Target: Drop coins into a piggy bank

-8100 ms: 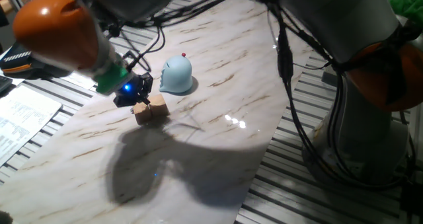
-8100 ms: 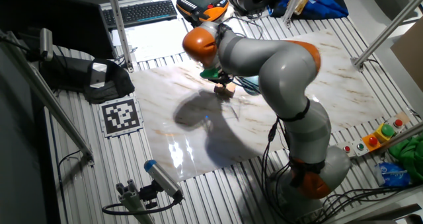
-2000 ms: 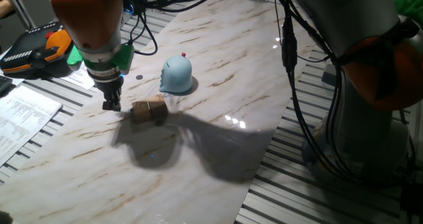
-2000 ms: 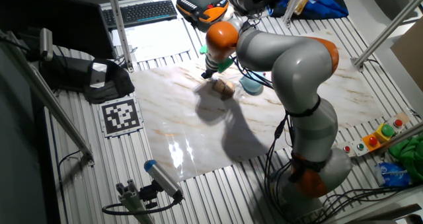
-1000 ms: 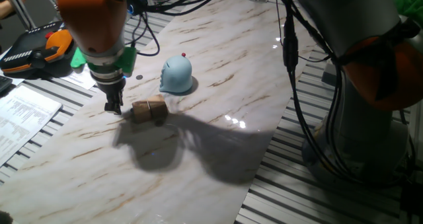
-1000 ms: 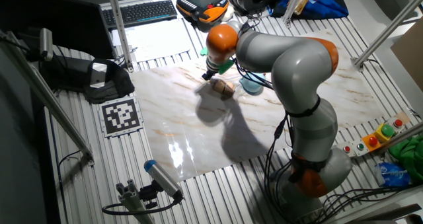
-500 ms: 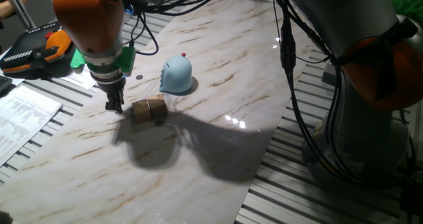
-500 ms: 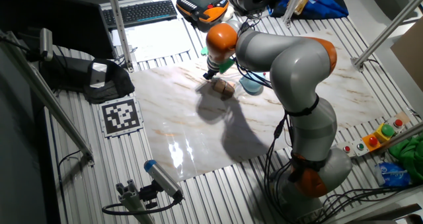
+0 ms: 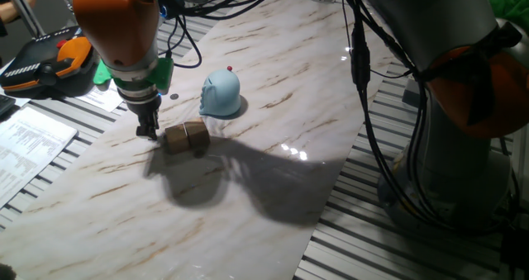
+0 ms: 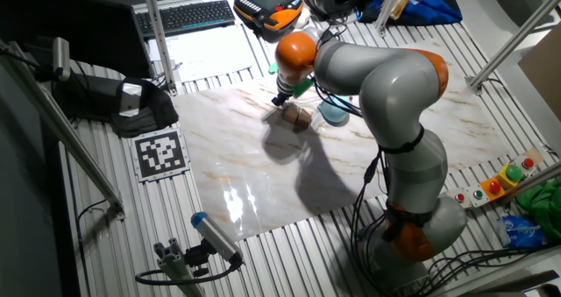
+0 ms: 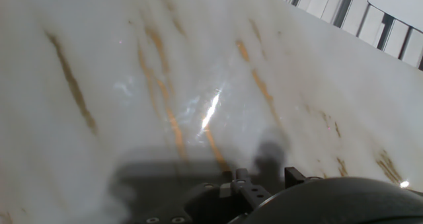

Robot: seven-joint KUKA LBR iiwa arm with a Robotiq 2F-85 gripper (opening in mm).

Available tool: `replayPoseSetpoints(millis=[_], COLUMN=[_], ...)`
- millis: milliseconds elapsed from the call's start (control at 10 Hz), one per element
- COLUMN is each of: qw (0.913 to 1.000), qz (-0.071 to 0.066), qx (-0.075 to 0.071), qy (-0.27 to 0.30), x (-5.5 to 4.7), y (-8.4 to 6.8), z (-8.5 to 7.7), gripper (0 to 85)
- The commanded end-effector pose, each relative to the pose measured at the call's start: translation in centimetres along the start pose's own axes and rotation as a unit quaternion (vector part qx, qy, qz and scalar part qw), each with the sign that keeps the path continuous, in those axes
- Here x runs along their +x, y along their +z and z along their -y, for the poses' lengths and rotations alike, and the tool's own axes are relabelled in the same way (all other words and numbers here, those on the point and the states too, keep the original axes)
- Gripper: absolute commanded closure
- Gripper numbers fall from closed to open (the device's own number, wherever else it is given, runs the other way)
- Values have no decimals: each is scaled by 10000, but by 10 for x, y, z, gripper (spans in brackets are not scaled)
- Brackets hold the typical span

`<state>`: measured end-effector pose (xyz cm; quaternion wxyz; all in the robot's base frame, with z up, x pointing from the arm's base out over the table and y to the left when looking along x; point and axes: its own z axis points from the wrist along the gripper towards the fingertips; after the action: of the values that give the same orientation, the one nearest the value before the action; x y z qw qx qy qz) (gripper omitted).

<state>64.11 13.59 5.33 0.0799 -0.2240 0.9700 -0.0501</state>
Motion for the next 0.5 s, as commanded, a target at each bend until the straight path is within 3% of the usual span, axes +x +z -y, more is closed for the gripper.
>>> replayPoseSetpoints(millis=[0,400], qw=[10000,10000], qz=[14,17], qx=[7,0], qy=[0,1], x=[1,5], y=[1,5], z=[1,2], gripper=[510,510])
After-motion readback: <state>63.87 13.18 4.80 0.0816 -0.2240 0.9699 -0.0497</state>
